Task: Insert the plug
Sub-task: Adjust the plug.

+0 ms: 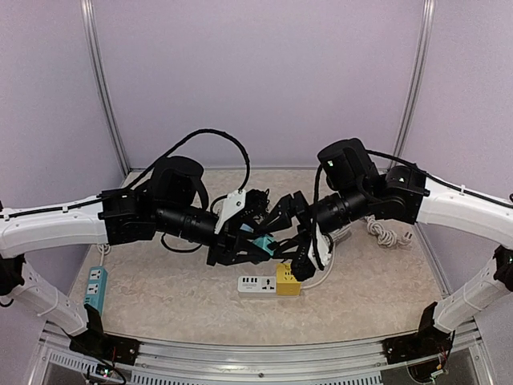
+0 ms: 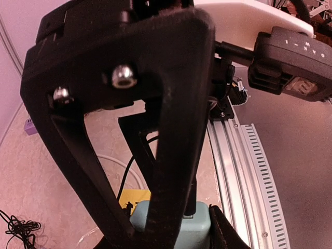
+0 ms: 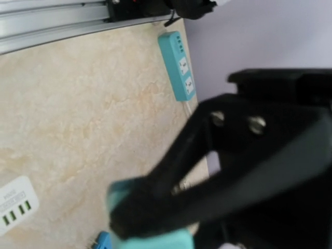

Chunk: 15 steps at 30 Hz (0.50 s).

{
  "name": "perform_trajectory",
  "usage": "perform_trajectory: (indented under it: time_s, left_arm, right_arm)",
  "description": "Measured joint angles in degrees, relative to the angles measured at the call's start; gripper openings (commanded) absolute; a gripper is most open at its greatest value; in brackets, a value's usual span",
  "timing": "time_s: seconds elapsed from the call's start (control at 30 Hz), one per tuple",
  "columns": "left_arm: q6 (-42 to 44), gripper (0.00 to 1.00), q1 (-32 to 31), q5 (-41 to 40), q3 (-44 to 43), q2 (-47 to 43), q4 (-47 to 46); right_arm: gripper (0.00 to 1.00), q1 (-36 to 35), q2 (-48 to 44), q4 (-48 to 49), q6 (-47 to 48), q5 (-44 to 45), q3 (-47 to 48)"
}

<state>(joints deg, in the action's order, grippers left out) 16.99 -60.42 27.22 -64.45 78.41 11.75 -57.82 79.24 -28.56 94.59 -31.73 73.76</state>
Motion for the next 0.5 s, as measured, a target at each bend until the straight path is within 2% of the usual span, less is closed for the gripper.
perform_trajectory:
  time_s: [0.07, 0.17, 0.37, 0.47, 0.5]
  left_arm:
    - [0.2, 0.0, 0.0, 0.3, -0.5, 0.1, 0.3]
    - [0.3, 0.0, 0.0, 0.7, -0.8, 0.1, 0.3]
    - [0.1, 0.0, 0.3, 1.4, -0.8, 0.3, 0.8]
    - [0.2, 0.0, 0.3, 1.7, -0.8, 0.4, 1.0]
    - [0.2, 0.11, 0.4, 1.8, -0.8, 0.4, 1.1]
  right_arm:
    - [0.59, -0.6, 0.9, -0.3, 0.5, 0.3, 0.5]
    - [0.42, -1.6, 1.4, -0.3, 1.4, 0.7, 0.7]
    - [0.02, -2.1, 1.7, -1.1, 2.2, 1.7, 0.8]
    - [0.0, -2.4, 1.8, -1.2, 2.1, 1.9, 0.8]
    - [0.0, -2.4, 1.8, -1.2, 1.8, 2.0, 0.8]
